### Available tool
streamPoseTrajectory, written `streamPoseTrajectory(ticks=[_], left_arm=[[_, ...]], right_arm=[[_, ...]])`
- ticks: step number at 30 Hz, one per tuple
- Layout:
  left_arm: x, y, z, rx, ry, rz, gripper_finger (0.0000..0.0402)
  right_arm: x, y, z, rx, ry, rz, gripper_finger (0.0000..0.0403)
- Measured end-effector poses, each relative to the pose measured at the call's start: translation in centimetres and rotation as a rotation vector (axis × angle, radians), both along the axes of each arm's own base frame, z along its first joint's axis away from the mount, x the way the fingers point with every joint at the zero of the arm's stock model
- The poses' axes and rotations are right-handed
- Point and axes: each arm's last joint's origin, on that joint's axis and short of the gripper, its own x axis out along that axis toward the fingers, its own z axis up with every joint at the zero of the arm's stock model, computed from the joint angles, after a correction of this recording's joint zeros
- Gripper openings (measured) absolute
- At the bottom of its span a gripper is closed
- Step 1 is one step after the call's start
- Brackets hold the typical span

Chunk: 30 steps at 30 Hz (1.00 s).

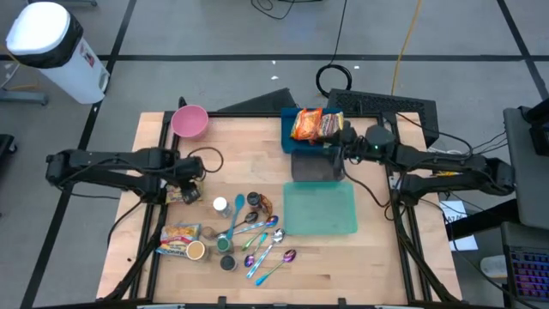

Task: Pick & Place Food Item
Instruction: Put the green noodle pack into the blue bin

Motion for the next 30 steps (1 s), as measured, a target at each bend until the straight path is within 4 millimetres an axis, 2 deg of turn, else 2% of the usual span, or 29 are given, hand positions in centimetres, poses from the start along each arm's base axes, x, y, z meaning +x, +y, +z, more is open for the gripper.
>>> streamPoseTrajectory(ticks=[7, 15, 21, 30], left_arm=[[0.8, -0.5, -1.3, -0.052, -0.041, 0.039, 0.0184], [1.2, -1.5, -3.1, -0.013, 0.086, 0.006, 0.0184], [1.8, -1.7, -4.0, 0.035, 0.126, 0.145, 0.0184], [4.2, -0.6, -3.9, 0.240, -0.148, 0.328, 0.0184]], right_arm=[[-0.1, 0.0, 0.0, -0.029, -0.061, -0.001, 0.0201], [-0.2, 0.0, -0.1, -0.030, -0.052, -0.001, 0.0201], [-0.2, 0.0, -0.1, -0.047, -0.048, 0.001, 0.0201], [-0.2, 0.0, -0.1, -0.047, -0.047, 0.001, 0.0201]])
